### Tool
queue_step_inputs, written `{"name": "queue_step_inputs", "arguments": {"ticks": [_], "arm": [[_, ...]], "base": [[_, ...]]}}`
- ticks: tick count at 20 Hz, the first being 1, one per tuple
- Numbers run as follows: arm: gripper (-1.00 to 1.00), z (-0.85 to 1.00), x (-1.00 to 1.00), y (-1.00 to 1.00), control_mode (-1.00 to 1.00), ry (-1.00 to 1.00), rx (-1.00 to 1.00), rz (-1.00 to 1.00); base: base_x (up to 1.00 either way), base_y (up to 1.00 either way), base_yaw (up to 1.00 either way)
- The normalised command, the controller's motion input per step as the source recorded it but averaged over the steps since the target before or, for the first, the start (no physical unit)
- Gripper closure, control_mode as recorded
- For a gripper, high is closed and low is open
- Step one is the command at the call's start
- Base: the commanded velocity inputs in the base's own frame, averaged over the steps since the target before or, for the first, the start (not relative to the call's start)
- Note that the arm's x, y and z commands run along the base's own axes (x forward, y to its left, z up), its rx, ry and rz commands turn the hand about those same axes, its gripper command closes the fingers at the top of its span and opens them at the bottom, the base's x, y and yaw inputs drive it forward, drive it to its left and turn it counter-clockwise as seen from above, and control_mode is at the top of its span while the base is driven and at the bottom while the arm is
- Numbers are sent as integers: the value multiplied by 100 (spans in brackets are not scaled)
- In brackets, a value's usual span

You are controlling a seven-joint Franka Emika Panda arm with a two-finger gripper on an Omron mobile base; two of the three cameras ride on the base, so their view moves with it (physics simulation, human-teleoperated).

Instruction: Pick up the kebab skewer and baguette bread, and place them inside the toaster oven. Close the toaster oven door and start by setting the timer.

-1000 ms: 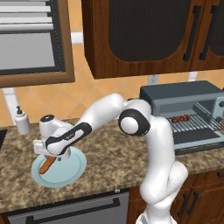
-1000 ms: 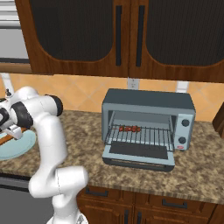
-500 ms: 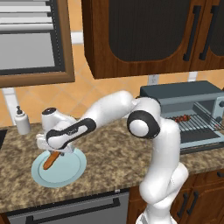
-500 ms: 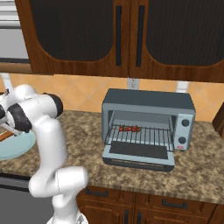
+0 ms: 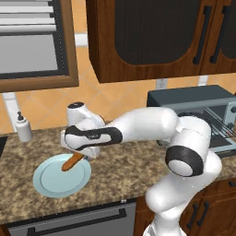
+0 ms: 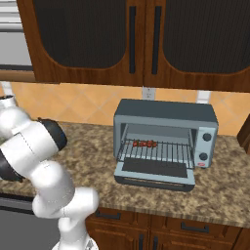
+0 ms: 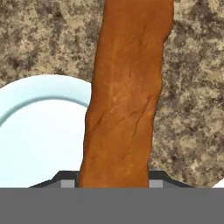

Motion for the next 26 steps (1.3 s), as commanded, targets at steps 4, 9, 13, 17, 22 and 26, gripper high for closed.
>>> {"name": "queue_step_inputs", "arguments": {"ticks": [4,9,13,17,22,26], "arm": [[100,49,-37,-100,-100,0,14,-36],[100,44,-29,-100,-100,0,14,-37],[100,48,0,-100,-100,0,9,-19],[100,40,0,-100,-100,0,2,-5],[100,18,0,-100,-100,-1,0,-3],[100,26,0,-100,-100,-2,0,-5]], "base": [[0,0,0],[0,0,0],[0,0,0],[0,0,0],[0,0,0],[0,0,0]]}}
